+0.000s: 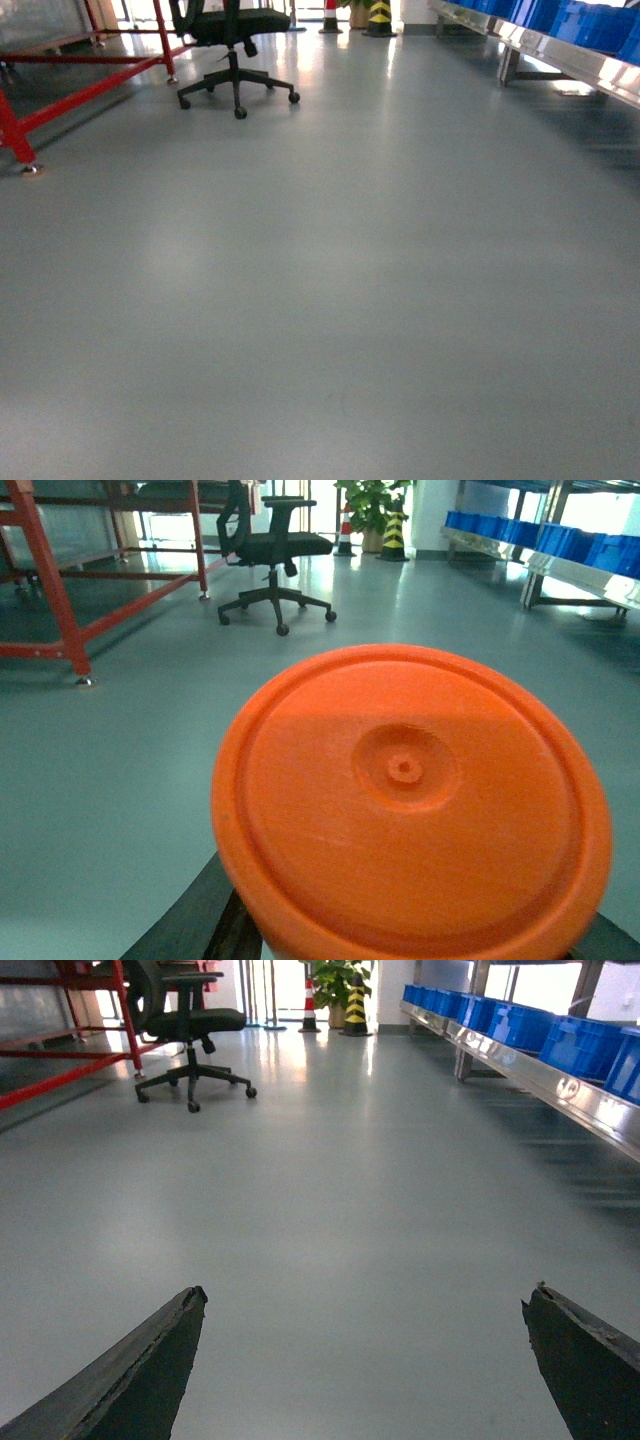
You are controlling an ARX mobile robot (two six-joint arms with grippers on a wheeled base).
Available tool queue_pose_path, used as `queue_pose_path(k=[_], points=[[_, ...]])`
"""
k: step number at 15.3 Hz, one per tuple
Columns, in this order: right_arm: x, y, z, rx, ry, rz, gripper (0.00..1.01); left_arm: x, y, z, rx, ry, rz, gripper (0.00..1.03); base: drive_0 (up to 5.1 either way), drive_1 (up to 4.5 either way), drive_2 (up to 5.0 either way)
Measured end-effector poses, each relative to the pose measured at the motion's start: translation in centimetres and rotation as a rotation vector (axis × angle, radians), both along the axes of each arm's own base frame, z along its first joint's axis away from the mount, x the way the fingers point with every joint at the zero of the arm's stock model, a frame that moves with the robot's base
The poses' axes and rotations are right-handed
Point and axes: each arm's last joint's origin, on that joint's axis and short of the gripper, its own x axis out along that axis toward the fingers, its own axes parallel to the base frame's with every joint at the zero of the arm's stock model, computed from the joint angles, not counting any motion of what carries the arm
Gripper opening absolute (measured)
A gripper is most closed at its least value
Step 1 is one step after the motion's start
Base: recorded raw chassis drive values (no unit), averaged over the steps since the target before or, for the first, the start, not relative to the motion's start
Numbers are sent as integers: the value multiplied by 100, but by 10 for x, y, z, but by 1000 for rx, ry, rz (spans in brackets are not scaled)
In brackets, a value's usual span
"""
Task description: Pick capacitor and pack into box
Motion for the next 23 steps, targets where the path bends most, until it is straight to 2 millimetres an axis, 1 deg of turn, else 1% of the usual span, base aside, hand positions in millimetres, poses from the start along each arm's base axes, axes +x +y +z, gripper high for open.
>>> queue_pose_path(k=[23], points=[[0,0,0,0,-2,0,98,0,0,0,0,3,1,44,-496,246,246]])
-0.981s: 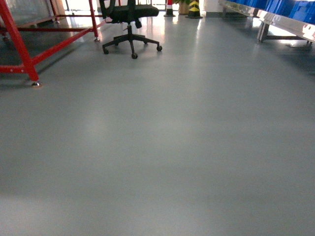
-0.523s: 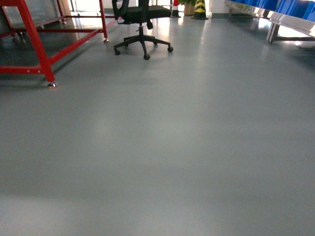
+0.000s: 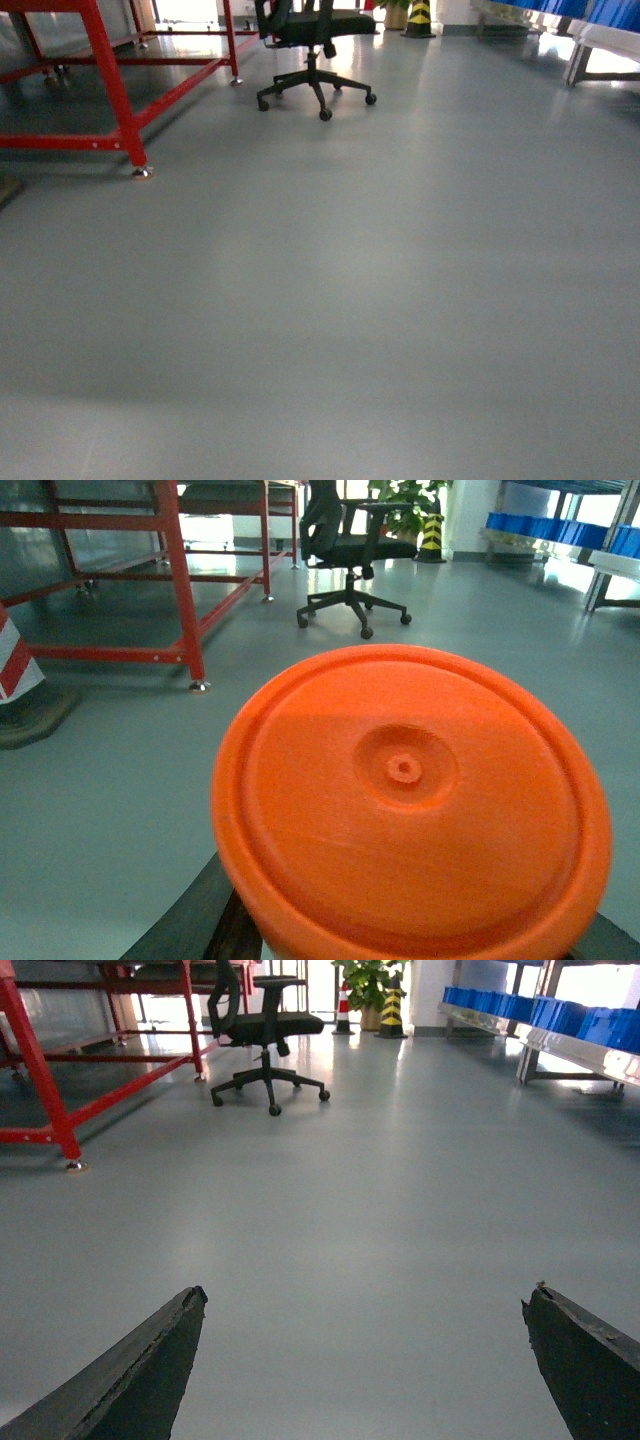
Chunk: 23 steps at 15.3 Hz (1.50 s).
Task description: Pick capacitor and pack into box
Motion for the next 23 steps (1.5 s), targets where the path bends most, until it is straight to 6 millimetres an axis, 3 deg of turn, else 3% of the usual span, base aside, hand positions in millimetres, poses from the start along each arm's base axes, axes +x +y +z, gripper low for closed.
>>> queue_pose_path(k=[23], points=[[0,0,0,0,-2,0,98,0,0,0,0,1,1,44,-504,237,237]])
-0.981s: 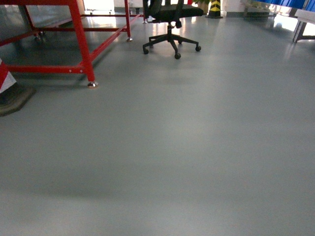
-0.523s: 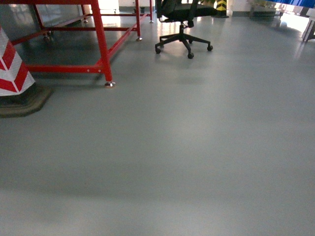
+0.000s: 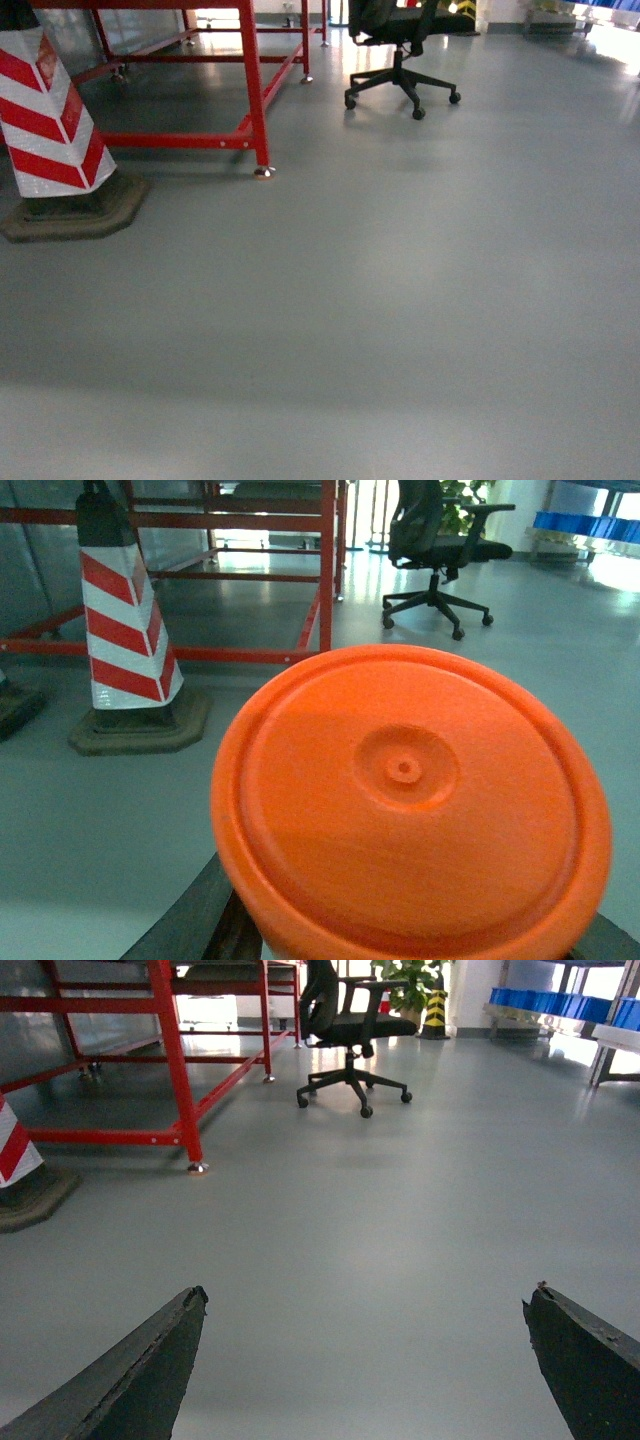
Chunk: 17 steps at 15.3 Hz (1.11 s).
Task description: Pick capacitor and pack into box
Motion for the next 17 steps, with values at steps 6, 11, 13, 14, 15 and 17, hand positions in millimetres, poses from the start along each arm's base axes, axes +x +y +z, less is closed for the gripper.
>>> queue_pose_path(k=[6,11,13,14,15,17], points=[[0,0,0,0,2,0,98,0,0,0,0,-3,-1,44,-496,245,245],[0,0,0,0,1,0,98,0,0,0,0,0,0,44,-507,234,234],[0,0,0,0,0,0,98,0,0,0,0,-2,0,44,-509,232,232],[0,0,0,0,3,0,98,0,0,0,0,-2,-1,44,-508,233,233],[0,0,0,0,-1,0,98,0,0,0,0,-1,0,44,-497,244,244],[0,0,0,0,2,0,98,0,0,0,0,-2,-1,44,-497,244,244]])
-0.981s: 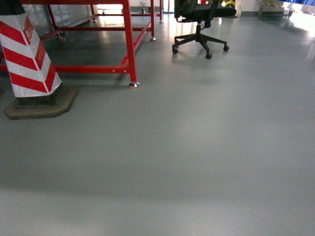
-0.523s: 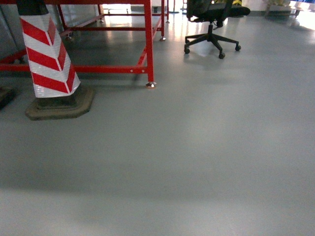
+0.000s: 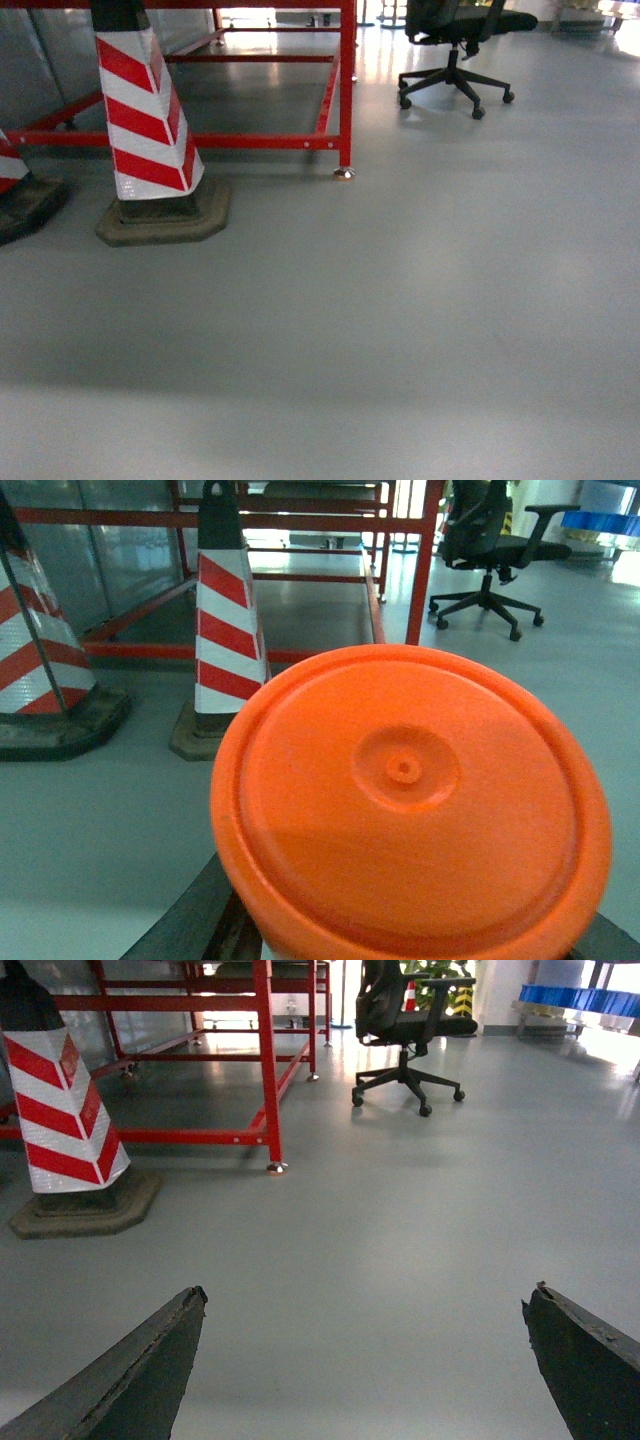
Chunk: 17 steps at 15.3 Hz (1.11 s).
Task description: Pick capacitor and pack into box
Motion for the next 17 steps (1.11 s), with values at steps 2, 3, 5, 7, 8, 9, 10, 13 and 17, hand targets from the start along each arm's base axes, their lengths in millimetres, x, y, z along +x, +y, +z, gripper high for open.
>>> queue_pose_path(k=[2,3,5,7,8,9,10,13,17], points=[[0,0,0,0,0,0,98,0,0,0,0,-1,0,44,-497,244,244],[0,0,0,0,-1,0,98,0,0,0,0,3,1,44,-497,244,244],[0,0,0,0,-3,0,98,0,0,0,0,2,0,44,-497,244,244],[0,0,0,0,1,0,98,0,0,0,0,2,0,44,-497,244,244],[0,0,0,0,-3,0,98,0,0,0,0,0,1,44,-497,244,244],[0,0,0,0,0,0,98,0,0,0,0,1,3,44,-498,243,243],[0,0,0,0,-3,0,98,0,0,0,0,2,0,44,-495,246,246],[0,0,0,0,2,-1,98,0,0,0,0,1,0,44,-488,253,253],[0,0,0,0,-3,0,98,0,0,0,0,2,1,44,-509,232,232]])
